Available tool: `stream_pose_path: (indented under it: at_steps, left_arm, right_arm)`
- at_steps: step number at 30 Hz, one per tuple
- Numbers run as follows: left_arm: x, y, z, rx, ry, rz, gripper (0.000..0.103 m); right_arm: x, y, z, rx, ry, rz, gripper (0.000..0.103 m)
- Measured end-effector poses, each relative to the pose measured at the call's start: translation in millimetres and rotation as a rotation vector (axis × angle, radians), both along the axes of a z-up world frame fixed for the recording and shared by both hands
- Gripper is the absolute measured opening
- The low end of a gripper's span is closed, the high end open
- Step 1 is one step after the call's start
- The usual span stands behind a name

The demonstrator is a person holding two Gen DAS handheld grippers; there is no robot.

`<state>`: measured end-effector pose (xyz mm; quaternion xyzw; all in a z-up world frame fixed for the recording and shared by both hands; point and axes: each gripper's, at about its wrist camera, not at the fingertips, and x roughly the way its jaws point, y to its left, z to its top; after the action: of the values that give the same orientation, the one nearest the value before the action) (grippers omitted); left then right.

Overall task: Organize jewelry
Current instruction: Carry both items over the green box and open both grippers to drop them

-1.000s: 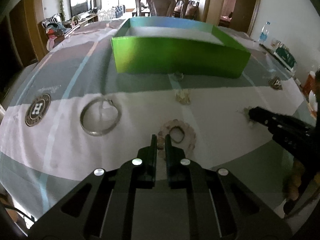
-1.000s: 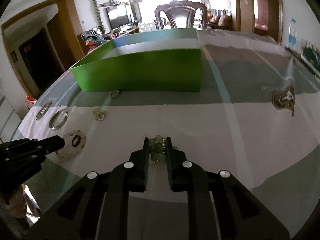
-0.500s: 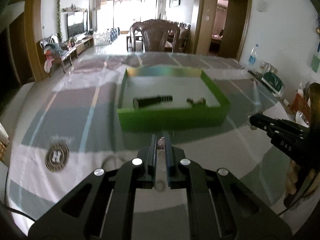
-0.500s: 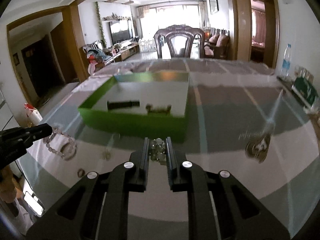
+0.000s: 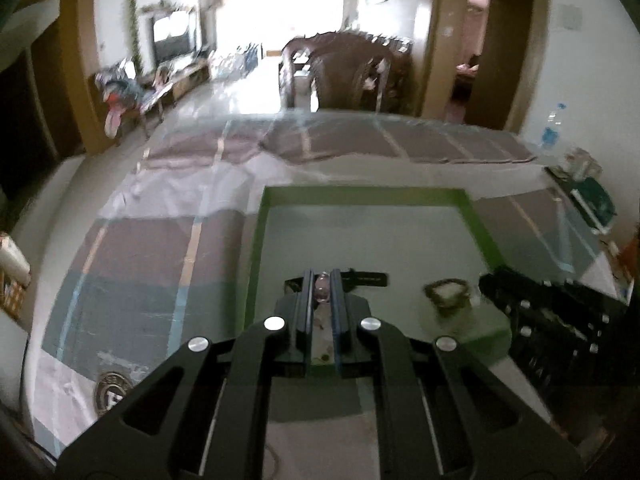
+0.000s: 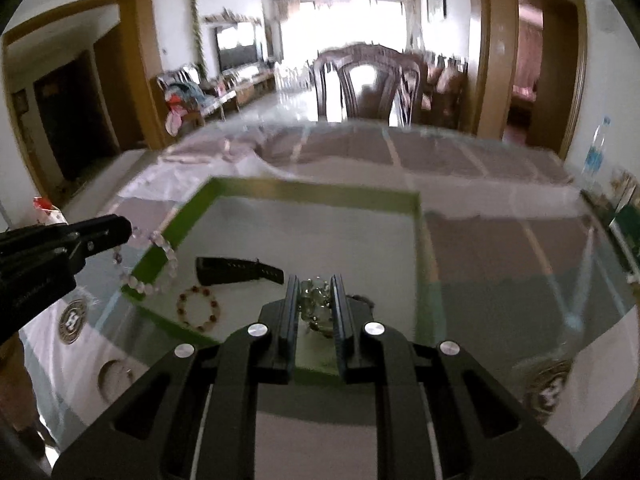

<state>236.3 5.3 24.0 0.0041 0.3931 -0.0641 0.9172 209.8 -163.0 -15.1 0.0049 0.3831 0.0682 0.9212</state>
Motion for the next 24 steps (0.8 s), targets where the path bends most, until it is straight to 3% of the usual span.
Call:
stream_pose_path:
  at_steps: [4, 5, 6, 7, 8, 10, 14, 18, 24]
  left_arm:
    - [16.1, 4.1, -30.1, -0.006, 0.072, 0.019, 0.009]
    - [16.0, 6.0, -32.5, -0.01, 0.077, 0.024, 0.009]
    - [13.9, 8.4, -32.7, -0.015, 0.075, 0.027, 0.01]
    - [9.2, 10.9, -31.7, -0.02, 0.066, 0.021, 0.014]
    - [5.4, 12.3, -29.8, -0.017, 0.058, 0.014, 0.023]
    - [-11.0, 17.8, -24.1, 0.003, 0.026, 0.011, 0.03]
    - [-54.5, 33.3, -21.0, 0.048, -0.016, 0.02, 0.03]
    - [-88.0, 50.5, -40.7, 0.106, 0.03, 0.058, 0.035]
    - [-111.7, 84.1, -69.2, 0.076, 0.098, 0.116, 0.039]
  right_arm:
    - [10.0, 5.2, -21.6, -0.009, 0.042, -0.026, 0.018]
    - [9.1, 5.0, -24.0, -0.004, 0.047, -0.03, 0.022]
    - [6.4, 4.3, -24.9, 0.003, 0.051, -0.029, 0.032]
    - [1.2, 3.4, -23.5, 0.013, 0.047, -0.028, 0.04]
    - [-4.6, 2.1, -20.5, 0.023, 0.038, -0.025, 0.042]
    - [-26.0, 1.1, -10.9, 0.059, 0.011, 0.003, 0.042]
    - [-67.3, 12.7, -0.7, 0.085, -0.011, 0.109, 0.042]
    - [-73.6, 45.0, -24.4, 0.016, 0.083, 0.173, 0.041]
    - [-58.9, 85.6, -70.5, -0.059, 0.2, 0.202, 0.041]
